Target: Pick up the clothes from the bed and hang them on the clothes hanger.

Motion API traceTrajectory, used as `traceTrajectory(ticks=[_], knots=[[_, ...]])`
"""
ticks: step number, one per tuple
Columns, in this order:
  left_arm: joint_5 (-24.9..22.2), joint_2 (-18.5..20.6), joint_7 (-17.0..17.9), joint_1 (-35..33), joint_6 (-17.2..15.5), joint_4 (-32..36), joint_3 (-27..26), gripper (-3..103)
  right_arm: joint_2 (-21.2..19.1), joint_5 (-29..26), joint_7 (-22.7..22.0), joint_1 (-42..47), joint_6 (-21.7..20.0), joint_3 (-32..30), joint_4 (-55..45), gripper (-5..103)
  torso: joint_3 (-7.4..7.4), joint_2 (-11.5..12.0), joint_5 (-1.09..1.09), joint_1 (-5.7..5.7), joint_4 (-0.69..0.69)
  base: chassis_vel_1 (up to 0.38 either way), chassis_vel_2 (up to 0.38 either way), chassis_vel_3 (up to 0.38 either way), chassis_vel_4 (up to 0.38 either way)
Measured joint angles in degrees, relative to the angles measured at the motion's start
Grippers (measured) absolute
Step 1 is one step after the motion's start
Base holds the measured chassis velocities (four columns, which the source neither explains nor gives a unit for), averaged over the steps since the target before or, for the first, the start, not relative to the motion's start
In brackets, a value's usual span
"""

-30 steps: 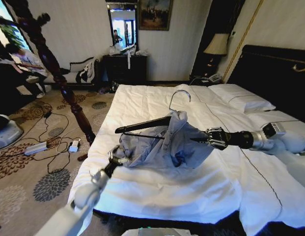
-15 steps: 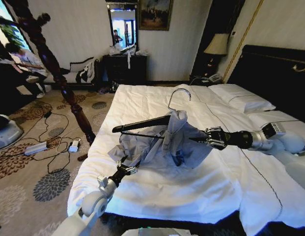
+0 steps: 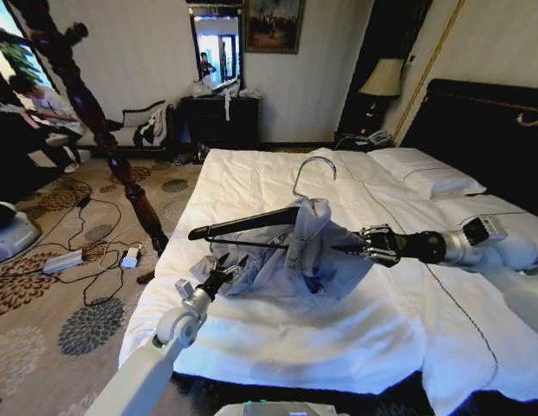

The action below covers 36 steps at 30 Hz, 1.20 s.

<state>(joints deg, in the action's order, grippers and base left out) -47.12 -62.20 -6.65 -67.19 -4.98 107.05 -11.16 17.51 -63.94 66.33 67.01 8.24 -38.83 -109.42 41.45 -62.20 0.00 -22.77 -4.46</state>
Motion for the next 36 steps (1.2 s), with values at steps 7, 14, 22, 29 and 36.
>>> traceTrajectory(ticks=[7,14,22,29,36], knots=[[-0.66,-0.63,-1.50,0.76,-0.73,-1.79,1.19,52,0.04,-1.39,-0.08,-0.05,-0.05,0.18,-0.24,20,0.00,0.00,0.00,0.00,0.00,0.000,0.000,0.000,0.000],[-1.67,-2.08,-2.22,2.41,-0.29,-3.19,1.57,24,-0.03,-2.20,-0.16,0.42,0.79,0.35,-0.78,20,0.00,0.00,0.00,0.00,0.00,0.000,0.000,0.000,0.000],[-2.06,-2.05,-2.01,2.40,-0.33,-2.75,1.71,9,-0.14,-2.24,-1.02,0.60,0.17,0.37,-0.84,20,0.00,0.00,0.00,0.00,0.00,0.000,0.000,0.000,0.000],[-2.18,-1.01,-3.68,1.31,-0.32,-1.11,-0.27,36,0.07,-2.11,-1.58,0.30,0.16,0.56,0.14,20,0.00,-0.02,0.00,0.00,0.00,0.000,0.000,0.000,0.000],[-3.55,0.82,-6.68,0.81,-0.33,-1.32,-1.73,57,0.21,-2.63,-1.58,-0.07,0.23,0.55,-0.25,20,0.00,-0.01,0.00,0.00,0.00,0.000,0.000,0.000,0.000]])
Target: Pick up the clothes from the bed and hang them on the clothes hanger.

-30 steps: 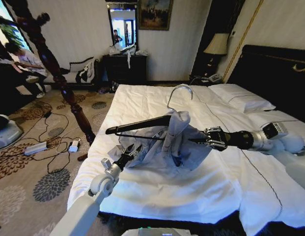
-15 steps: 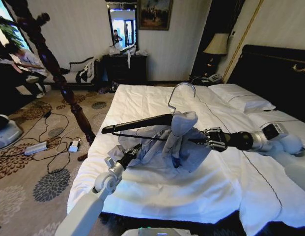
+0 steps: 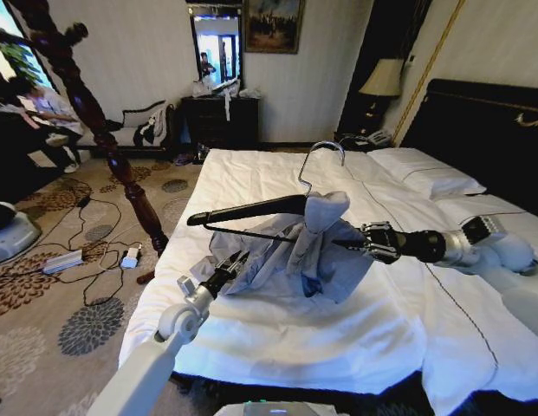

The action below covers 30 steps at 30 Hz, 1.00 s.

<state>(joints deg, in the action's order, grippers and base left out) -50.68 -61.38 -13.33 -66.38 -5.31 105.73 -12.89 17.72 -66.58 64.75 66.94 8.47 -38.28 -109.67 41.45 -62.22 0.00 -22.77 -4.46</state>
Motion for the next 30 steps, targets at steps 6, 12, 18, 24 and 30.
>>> traceTrajectory(ticks=[6,12,18,24,30], knots=[[-0.48,0.24,-4.03,0.38,-0.91,-1.51,-0.56,85,-0.22,-1.19,-0.37,-0.76,0.03,-0.31,-1.10,20,0.00,0.00,0.00,0.00,0.00,0.000,0.000,0.000,0.000],[-2.54,0.29,-8.32,1.59,-1.45,-3.52,-0.25,100,-0.42,-1.53,-0.43,-0.76,0.03,-0.53,-2.09,20,0.00,0.00,-0.01,0.00,0.00,0.000,0.000,0.000,0.000],[-3.04,0.73,-10.56,2.75,-2.94,-4.15,-0.11,100,-0.41,-1.60,-0.48,-0.70,0.02,-0.57,-2.95,20,0.00,0.00,-0.01,0.00,0.00,0.000,0.000,0.000,0.000],[-4.90,0.78,-12.21,3.03,-3.57,-2.22,-0.59,100,-0.28,-1.61,-0.69,-0.71,0.00,-0.54,-2.94,20,0.00,0.00,0.00,0.00,-0.01,0.000,0.000,0.000,0.000],[-6.01,-0.14,-13.51,2.91,-3.93,-1.30,-1.20,100,-0.78,-2.38,-0.70,-0.88,-0.01,-0.71,-2.76,20,0.00,0.00,0.00,0.00,0.00,0.000,0.000,0.000,0.000]])
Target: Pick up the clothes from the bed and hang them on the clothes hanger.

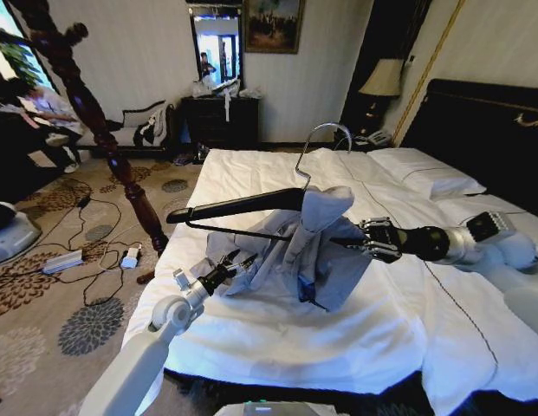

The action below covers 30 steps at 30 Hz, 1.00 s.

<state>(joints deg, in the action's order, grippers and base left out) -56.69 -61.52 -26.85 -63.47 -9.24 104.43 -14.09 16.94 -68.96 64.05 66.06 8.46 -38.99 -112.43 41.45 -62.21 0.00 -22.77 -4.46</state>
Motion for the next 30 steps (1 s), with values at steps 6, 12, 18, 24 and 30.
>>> traceTrajectory(ticks=[6,12,18,24,30], knots=[[0.76,-0.86,-1.10,1.47,0.11,-3.12,0.81,100,-0.03,-0.56,-0.01,-0.05,-0.03,-0.01,-0.03,20,0.00,0.00,-0.01,0.00,0.00,0.000,0.000,0.000,0.000],[0.15,-1.10,-1.51,2.63,0.18,-4.45,1.72,100,0.27,-0.55,-0.01,-0.06,-0.04,0.33,0.40,20,0.00,0.00,0.00,0.00,-0.01,0.000,0.000,0.000,0.000],[0.10,-1.24,-2.91,2.47,0.27,-4.86,2.29,100,0.35,-0.50,0.05,-0.16,-0.04,0.38,0.73,20,0.00,0.00,0.00,0.00,0.00,0.000,0.000,0.000,0.000],[0.94,-1.37,-4.01,1.16,0.93,-3.98,2.41,91,0.33,-0.52,0.09,-0.57,-0.03,0.41,1.00,20,0.00,0.00,0.00,0.00,0.00,0.000,0.000,0.000,0.000],[1.27,-0.77,-4.53,-1.03,1.12,-2.40,1.67,64,0.41,-0.52,0.17,-0.94,0.05,0.43,1.38,20,0.00,0.00,-0.01,0.00,0.00,0.000,0.000,0.000,0.000]])
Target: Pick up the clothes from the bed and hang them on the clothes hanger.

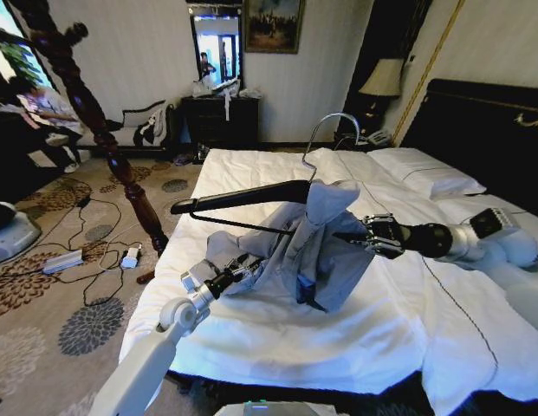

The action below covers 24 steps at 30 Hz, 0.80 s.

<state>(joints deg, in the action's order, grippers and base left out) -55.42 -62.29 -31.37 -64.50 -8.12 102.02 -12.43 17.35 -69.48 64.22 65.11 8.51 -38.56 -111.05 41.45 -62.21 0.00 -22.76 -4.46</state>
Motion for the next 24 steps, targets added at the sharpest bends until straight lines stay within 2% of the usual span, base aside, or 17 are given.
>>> traceTrajectory(ticks=[2,4,7,9,13,15,17,21,24], knots=[[0.25,0.29,-0.09,-1.36,0.12,1.48,-0.62,53,0.19,0.00,0.01,-0.08,0.02,0.01,0.11,20,0.00,0.00,0.01,0.00,0.00,0.000,0.000,0.000,0.000],[0.33,0.42,-0.09,-1.72,0.15,1.89,-0.70,53,0.22,0.00,0.02,-0.08,0.02,0.00,0.11,20,0.00,0.00,0.00,0.00,0.00,0.000,0.000,0.000,0.000],[1.08,1.56,-0.14,-3.94,0.61,4.04,-1.28,36,0.29,0.03,0.03,0.01,0.07,-0.10,0.09,20,0.00,0.00,0.01,0.00,0.00,0.000,0.000,0.000,0.000],[1.31,1.79,-0.15,-4.36,0.75,4.35,-1.49,36,0.29,0.03,0.03,0.01,0.08,-0.18,0.07,20,0.00,0.00,0.01,0.00,0.00,0.000,0.000,0.000,0.000],[1.97,2.59,-0.04,-6.14,1.36,6.04,-2.49,15,0.23,0.02,0.02,0.10,0.11,-0.39,0.04,20,0.00,0.01,0.00,0.00,0.00,0.000,0.000,0.000,0.000],[2.17,2.75,0.08,-6.56,1.52,6.52,-2.68,15,0.23,0.02,-0.10,0.18,0.12,-0.39,0.12,20,0.00,0.01,0.00,0.00,0.00,0.000,0.000,0.000,0.000],[2.62,3.52,0.71,-7.98,2.12,8.45,-3.35,4,0.31,0.23,-1.18,0.39,0.17,-0.33,0.78,20,0.00,0.01,0.00,0.00,0.00,0.000,0.000,0.000,0.000],[2.14,5.24,1.80,-9.79,2.70,11.41,-5.27,1,0.62,0.68,-2.32,0.69,0.26,-0.08,2.14,20,0.00,0.00,0.00,0.00,0.00,0.000,0.000,0.000,0.000],[-0.80,7.93,3.20,-11.29,2.74,15.24,-8.98,0,1.06,1.62,-2.92,0.99,0.52,0.05,3.10,20,0.00,0.01,0.01,0.00,0.00,0.000,0.000,0.000,0.000]])
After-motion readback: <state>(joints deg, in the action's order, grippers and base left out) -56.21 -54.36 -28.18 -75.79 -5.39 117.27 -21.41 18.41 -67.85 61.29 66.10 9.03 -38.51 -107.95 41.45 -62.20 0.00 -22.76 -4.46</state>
